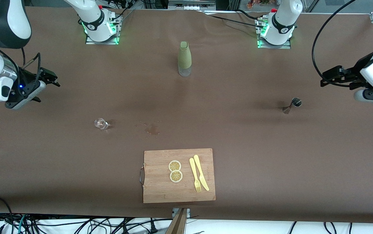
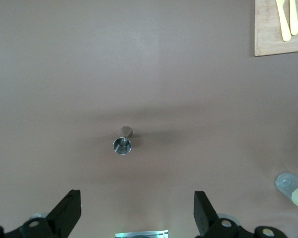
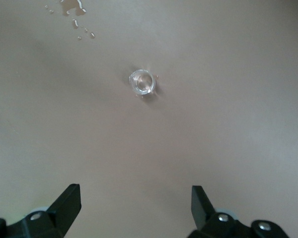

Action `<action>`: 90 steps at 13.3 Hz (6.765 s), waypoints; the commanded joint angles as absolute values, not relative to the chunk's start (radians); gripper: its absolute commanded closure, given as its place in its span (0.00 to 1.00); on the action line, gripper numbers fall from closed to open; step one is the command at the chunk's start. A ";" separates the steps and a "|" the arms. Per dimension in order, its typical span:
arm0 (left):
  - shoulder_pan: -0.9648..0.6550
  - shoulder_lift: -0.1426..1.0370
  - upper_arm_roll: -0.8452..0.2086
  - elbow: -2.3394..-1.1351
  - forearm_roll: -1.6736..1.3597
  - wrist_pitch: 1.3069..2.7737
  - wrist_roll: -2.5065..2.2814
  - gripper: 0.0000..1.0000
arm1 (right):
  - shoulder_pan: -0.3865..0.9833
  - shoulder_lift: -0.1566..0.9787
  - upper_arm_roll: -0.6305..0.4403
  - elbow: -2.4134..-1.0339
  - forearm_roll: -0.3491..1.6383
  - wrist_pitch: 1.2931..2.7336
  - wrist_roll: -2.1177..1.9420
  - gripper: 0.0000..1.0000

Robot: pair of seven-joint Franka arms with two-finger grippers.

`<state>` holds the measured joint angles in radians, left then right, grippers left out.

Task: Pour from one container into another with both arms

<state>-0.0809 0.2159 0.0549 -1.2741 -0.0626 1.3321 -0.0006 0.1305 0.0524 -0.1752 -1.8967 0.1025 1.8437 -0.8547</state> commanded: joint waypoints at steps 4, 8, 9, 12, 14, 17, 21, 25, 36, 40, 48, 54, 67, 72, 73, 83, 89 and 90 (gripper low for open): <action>0.026 0.268 0.052 -1.252 -0.120 1.316 0.015 0.00 | -0.001 0.138 -0.170 -1.928 0.352 1.882 -1.282 0.01; 0.187 0.346 0.051 -1.253 -0.152 1.319 0.320 0.00 | -0.043 0.234 -0.170 -1.928 0.567 1.882 -1.607 0.01; 0.211 0.365 0.052 -1.258 -0.187 1.319 0.369 0.00 | -0.046 0.259 -0.170 -1.928 0.625 1.881 -1.685 0.01; 0.284 0.402 0.052 -1.273 -0.201 1.316 0.588 0.00 | -0.067 0.328 -0.170 -1.925 0.760 1.868 -1.911 0.01; 0.295 0.451 0.054 -1.294 -0.218 1.312 0.856 0.00 | -0.083 0.388 -0.170 -1.921 0.851 1.852 -2.063 0.01; 0.342 0.524 0.081 -1.319 -0.319 1.313 1.197 0.00 | -0.110 0.489 -0.172 -1.896 0.935 1.803 -2.222 0.01; 0.344 0.650 0.215 -1.396 -0.552 1.312 1.660 0.00 | -0.127 0.642 -0.173 -1.804 1.020 1.704 -2.374 0.01; 0.350 0.778 0.262 -1.492 -0.771 1.315 2.068 0.00 | -0.140 0.803 -0.173 -1.677 1.077 1.634 -2.517 0.01; 0.373 0.876 0.325 -1.778 -1.100 1.313 2.904 0.00 | -0.140 0.934 -0.114 -1.586 1.167 1.609 -2.595 0.01; 0.351 0.890 0.324 -1.838 -1.177 1.316 2.982 0.00 | -0.140 0.945 -0.107 -1.586 1.169 1.562 -2.629 0.01; 0.302 0.933 0.295 -1.859 -1.221 1.316 3.028 0.00 | -0.140 0.957 -0.107 -1.586 1.189 1.531 -2.683 0.05; 0.288 0.933 0.287 -1.861 -1.232 1.313 3.034 0.00 | -0.135 0.973 -0.106 -1.585 1.216 1.534 -2.694 0.07; 0.291 0.936 0.288 -1.859 -1.230 1.298 3.034 1.00 | -0.135 0.977 -0.106 -1.586 1.216 1.534 -2.694 0.43; 0.261 0.945 0.285 -1.838 -1.230 1.318 2.999 1.00 | -0.135 0.979 -0.106 -1.585 1.216 1.536 -2.692 0.59; 0.250 0.945 0.281 -1.836 -1.236 1.319 2.955 1.00 | -0.135 0.979 -0.106 -1.585 1.216 1.536 -2.692 0.59; 0.091 0.862 0.008 -1.830 -1.449 1.558 2.830 1.00 | -0.135 0.974 -0.106 -1.585 1.216 1.542 -2.681 0.71; -0.055 0.828 -0.172 -1.827 -1.670 1.880 2.737 1.00 | -0.133 0.963 -0.106 -1.585 1.220 1.545 -2.669 0.77; -0.078 0.828 -0.201 -1.825 -1.718 1.928 2.731 1.00 | -0.133 0.953 -0.106 -1.585 1.220 1.546 -2.655 0.77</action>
<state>-0.0320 0.8570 -0.1619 -1.7997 -1.6328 1.8148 2.6752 -0.1258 0.9585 -0.1136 -1.6028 1.2037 1.5521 -2.6815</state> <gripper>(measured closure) 0.789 0.767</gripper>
